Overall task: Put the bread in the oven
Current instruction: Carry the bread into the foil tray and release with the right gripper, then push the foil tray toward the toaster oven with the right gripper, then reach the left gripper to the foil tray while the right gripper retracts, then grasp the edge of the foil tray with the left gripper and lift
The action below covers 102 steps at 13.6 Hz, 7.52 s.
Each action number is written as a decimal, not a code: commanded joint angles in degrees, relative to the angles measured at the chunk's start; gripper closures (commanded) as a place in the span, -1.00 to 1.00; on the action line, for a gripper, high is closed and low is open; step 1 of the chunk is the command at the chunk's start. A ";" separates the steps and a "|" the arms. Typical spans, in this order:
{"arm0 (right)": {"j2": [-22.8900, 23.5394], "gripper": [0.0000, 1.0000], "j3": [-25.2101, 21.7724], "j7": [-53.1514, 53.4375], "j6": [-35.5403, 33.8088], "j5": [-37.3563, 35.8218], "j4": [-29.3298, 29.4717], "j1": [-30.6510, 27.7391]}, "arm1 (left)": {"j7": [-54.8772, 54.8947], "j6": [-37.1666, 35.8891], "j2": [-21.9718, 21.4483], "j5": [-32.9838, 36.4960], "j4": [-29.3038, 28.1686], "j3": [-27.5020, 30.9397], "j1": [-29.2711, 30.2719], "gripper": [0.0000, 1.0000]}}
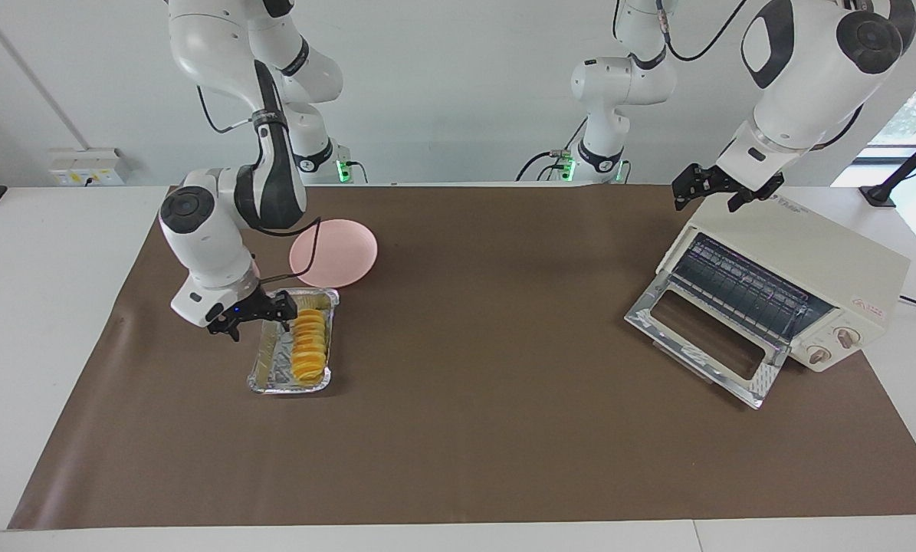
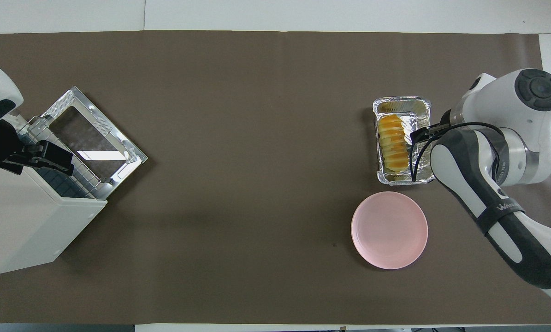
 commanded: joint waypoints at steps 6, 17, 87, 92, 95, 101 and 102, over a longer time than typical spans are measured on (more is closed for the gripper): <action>0.13 0.85 0.72 -0.66 5.58 0.28 -5.73 -3.37 | 0.44 0.83 -0.94 0.29 -0.84 -0.08 0.29 -1.00; 0.83 1.00 1.69 2.57 2.35 8.10 1.29 2.23 | 0.44 0.83 -1.03 0.29 -0.84 -0.08 0.29 -1.00; -21.85 -1.00 -2.70 7.07 -37.30 3.18 11.58 0.93 | -44.82 31.50 40.28 -1.38 19.20 0.36 -37.50 -0.01; -21.85 -1.00 -2.62 7.07 -37.30 3.09 11.58 0.93 | -46.14 28.18 39.93 -3.57 19.98 0.45 -37.42 1.00; -21.85 -1.00 -2.62 7.07 -37.30 3.09 11.58 0.93 | -46.23 24.85 39.32 -4.37 20.77 0.98 -37.07 1.00; -21.85 -1.00 -2.62 7.07 -37.30 3.09 11.58 0.93 | -49.04 11.05 37.12 -3.93 25.00 8.96 -37.06 1.00; -21.85 -1.00 -2.62 7.07 -37.30 3.18 11.58 0.93 | -49.04 9.38 36.33 -3.93 25.00 11.41 -37.06 1.00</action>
